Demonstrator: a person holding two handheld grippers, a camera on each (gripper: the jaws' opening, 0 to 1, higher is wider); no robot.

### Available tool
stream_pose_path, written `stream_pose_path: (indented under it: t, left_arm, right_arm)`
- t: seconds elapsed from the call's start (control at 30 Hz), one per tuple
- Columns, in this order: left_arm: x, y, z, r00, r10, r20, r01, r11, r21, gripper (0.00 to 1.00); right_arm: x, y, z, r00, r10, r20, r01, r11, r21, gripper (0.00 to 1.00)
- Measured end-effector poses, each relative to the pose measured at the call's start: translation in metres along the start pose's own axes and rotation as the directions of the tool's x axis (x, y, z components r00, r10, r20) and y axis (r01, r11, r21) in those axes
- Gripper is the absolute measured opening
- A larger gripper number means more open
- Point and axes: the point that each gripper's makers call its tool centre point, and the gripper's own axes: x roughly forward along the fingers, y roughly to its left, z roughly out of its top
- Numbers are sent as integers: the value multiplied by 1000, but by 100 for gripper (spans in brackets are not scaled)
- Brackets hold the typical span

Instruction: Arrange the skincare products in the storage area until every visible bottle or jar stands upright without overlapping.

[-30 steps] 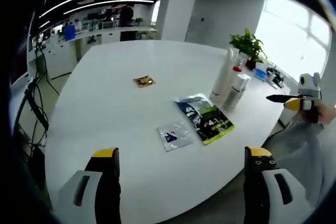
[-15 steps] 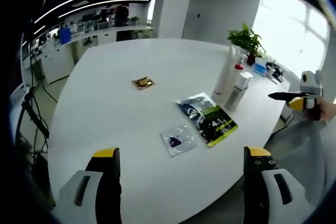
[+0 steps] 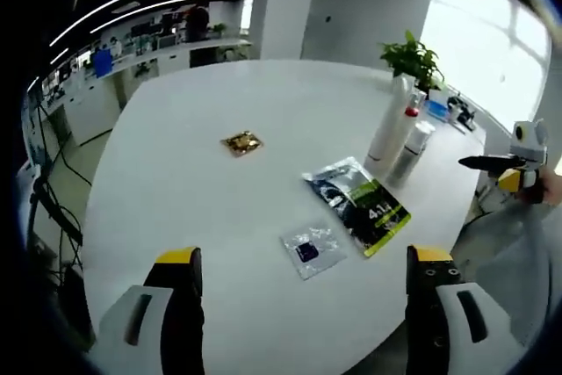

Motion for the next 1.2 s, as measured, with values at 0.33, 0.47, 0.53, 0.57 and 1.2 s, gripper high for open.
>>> stream_pose_path:
  t: [0.33, 0.47, 0.53, 0.57, 1.2]
  left_arm:
    - [20, 8, 16, 999, -13, -29, 15, 999, 52, 94]
    - [29, 15, 24, 999, -15, -41, 18, 997, 71, 94]
    - [34, 18, 27, 999, -16, -50, 20, 996, 85, 94]
    - [37, 20, 28, 998, -17, -58, 22, 995, 94, 94]
    - [71, 56, 62, 992, -9, -125, 35, 977, 209, 94]
  right_arm:
    - [0, -1, -2, 1000, -4, -17, 4, 1000, 13, 97]
    - [0, -2, -4, 1000, -6, -26, 7, 1000, 17, 97]
    - [0, -3, -5, 1000, -7, -28, 8, 1000, 20, 97]
    - [0, -3, -5, 1000, -7, -29, 8, 1000, 22, 97]
    - [4, -8, -5, 999, -22, -40, 24, 998, 51, 97]
